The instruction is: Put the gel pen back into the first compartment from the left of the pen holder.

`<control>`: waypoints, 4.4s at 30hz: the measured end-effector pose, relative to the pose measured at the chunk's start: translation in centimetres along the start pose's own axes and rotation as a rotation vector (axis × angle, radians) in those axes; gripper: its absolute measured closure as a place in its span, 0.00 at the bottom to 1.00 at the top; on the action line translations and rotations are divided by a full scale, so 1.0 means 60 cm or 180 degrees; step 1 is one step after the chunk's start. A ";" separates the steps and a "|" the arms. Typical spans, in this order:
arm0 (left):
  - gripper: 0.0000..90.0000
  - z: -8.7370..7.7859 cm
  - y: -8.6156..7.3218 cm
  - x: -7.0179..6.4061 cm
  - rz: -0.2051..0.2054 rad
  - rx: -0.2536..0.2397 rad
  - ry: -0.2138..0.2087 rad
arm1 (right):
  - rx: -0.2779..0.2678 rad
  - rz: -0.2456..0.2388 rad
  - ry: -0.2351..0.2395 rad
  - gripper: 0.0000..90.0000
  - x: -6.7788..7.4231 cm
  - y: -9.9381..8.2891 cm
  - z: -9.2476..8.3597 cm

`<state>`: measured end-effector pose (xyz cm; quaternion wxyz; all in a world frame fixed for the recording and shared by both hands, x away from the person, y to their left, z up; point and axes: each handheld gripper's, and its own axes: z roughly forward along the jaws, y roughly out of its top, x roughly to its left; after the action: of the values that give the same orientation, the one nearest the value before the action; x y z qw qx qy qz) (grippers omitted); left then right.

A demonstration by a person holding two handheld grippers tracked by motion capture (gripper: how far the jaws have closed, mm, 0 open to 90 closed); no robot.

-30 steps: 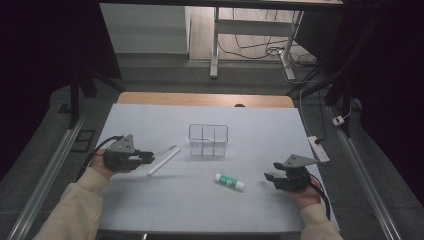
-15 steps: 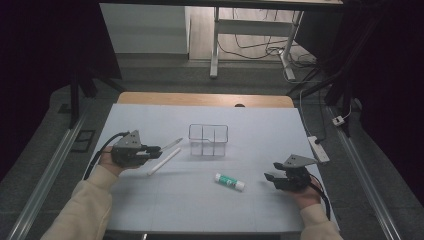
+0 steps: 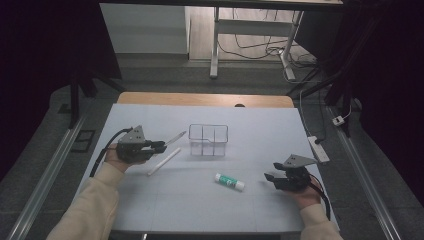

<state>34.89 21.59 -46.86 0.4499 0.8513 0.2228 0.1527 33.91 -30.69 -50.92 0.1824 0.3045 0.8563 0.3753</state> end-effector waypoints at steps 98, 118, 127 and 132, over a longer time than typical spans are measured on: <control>0.86 0.151 0.146 0.021 -0.0284 -0.0588 -0.0003 | 0.0068 0.0011 -0.0044 0.45 -0.004 -0.004 0.002; 0.86 0.176 0.133 0.022 -0.0361 -0.0578 -0.0045 | 0.0081 -0.0017 -0.0060 0.45 -0.004 -0.004 0.002; 0.86 0.178 0.121 0.025 -0.0409 -0.0583 -0.0038 | 0.0083 -0.0016 -0.0058 0.45 -0.004 -0.004 0.003; 0.86 0.180 0.113 0.026 -0.0451 -0.0588 -0.0061 | 0.0081 -0.0015 -0.0057 0.45 -0.004 -0.004 0.003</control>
<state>42.81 11.48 -47.04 0.5382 0.7897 0.2631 0.1323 34.07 -30.90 -51.21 0.1870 0.3082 0.8600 0.3612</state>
